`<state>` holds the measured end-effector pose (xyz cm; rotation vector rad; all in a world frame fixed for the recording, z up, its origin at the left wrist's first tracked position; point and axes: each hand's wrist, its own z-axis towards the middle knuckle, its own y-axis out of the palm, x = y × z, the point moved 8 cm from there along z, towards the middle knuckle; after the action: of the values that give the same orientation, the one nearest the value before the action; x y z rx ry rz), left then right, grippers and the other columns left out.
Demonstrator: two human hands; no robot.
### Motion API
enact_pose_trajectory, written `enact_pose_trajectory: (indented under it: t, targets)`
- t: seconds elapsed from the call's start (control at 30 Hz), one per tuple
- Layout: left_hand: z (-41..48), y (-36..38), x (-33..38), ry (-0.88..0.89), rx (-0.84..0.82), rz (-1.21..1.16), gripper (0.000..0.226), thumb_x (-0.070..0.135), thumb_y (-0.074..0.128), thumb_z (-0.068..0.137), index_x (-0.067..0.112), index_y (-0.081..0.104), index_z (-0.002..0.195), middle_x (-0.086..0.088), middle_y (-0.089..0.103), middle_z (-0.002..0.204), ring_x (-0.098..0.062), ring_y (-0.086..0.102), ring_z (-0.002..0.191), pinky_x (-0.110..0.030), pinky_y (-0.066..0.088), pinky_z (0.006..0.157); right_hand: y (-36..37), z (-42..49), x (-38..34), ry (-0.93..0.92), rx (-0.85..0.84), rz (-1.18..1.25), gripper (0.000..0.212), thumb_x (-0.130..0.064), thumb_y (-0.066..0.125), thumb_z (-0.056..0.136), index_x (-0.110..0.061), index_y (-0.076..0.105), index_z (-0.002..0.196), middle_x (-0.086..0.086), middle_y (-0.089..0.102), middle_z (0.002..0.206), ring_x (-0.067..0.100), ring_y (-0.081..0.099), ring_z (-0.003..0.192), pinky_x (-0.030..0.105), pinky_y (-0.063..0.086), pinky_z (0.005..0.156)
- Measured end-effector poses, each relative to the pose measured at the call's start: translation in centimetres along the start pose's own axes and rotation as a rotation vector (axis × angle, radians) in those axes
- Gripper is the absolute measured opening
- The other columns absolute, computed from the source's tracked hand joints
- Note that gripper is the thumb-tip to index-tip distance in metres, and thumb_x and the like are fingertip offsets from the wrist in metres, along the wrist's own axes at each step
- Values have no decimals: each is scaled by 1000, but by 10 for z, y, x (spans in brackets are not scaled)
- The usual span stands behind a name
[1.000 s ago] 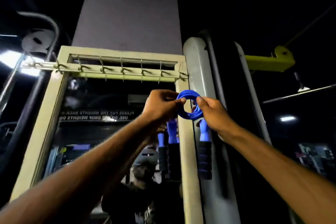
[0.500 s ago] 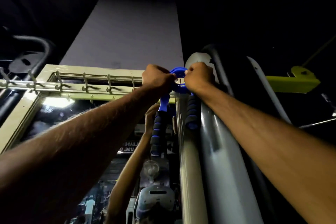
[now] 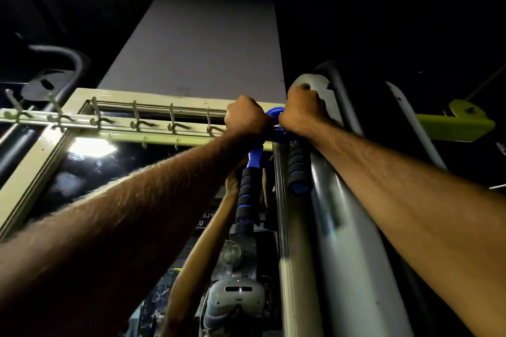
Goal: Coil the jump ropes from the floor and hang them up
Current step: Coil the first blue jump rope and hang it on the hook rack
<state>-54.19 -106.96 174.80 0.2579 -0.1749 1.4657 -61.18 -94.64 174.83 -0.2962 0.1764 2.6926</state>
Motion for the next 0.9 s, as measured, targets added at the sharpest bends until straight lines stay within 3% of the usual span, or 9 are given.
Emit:
enact_pose_trajectory:
  t: [0.17, 0.27, 0.3, 0.4, 0.53, 0.6, 0.67, 0.77, 0.9]
  targets:
    - [-8, -3, 5, 102, -6, 17, 11, 14, 65, 89, 6, 71, 90, -13, 71, 96, -27, 72, 78, -41, 62, 70, -4, -13, 3, -33, 60, 23, 21, -10, 65, 87, -1, 63, 106, 14, 65, 107, 29, 65, 93, 26, 43, 61]
    - [-13, -2, 5, 136, 25, 68, 16, 16, 60, 91, 7, 73, 91, -10, 72, 87, -20, 68, 69, -30, 57, 59, -1, -22, 6, -34, 85, 56, 11, -7, 50, 93, -6, 61, 95, 14, 63, 103, 16, 54, 67, 17, 38, 47]
    - [-16, -1, 5, 149, 31, 84, 17, 18, 59, 92, 9, 73, 92, -8, 71, 85, -16, 65, 67, -25, 52, 55, -1, -26, 3, -62, 88, 35, 13, -6, 48, 94, -4, 61, 99, 15, 61, 107, 15, 53, 68, 15, 37, 47]
    - [-26, 1, 3, 201, 40, 77, 16, 19, 59, 92, 13, 74, 93, -3, 70, 85, -13, 62, 71, -23, 46, 59, 0, -36, -1, -124, 83, -66, 27, -9, 57, 92, -2, 57, 118, 16, 51, 123, 28, 57, 101, 26, 39, 66]
    - [-44, 2, 1, 264, 31, 73, 19, 20, 56, 96, 14, 73, 99, 0, 70, 84, -7, 56, 68, -16, 37, 59, 6, -41, -1, -146, 19, -151, 24, -8, 53, 92, -3, 58, 115, 14, 57, 113, 31, 61, 98, 31, 46, 68]
    - [-49, 0, -1, 220, 36, -13, 21, 23, 57, 95, 16, 73, 106, 0, 74, 93, -8, 60, 74, -17, 40, 62, 5, -44, -1, -136, -1, -160, 24, -11, 54, 93, -5, 58, 116, 14, 58, 114, 31, 60, 100, 34, 44, 69]
    - [-55, 0, -3, 190, 33, -66, 25, 24, 57, 94, 21, 71, 115, 0, 74, 101, -10, 64, 81, -19, 46, 64, 4, -49, 1, -120, -27, -142, 28, -14, 54, 93, -6, 58, 119, 14, 56, 119, 32, 58, 105, 36, 45, 75]
    - [-65, 3, -4, 210, -44, -99, 39, 26, 57, 95, 28, 58, 133, -4, 71, 112, -16, 68, 85, -36, 60, 75, 9, -61, 6, -108, -55, -103, 34, -15, 57, 92, -6, 56, 125, 12, 51, 125, 31, 56, 108, 38, 48, 85]
    - [-71, 2, -6, 218, -151, -84, 52, 18, 56, 95, 26, 44, 145, -10, 67, 122, -22, 69, 89, -44, 60, 80, 15, -72, 7, -77, -94, -49, 41, -16, 59, 91, -7, 51, 130, 11, 48, 132, 28, 47, 119, 35, 43, 95]
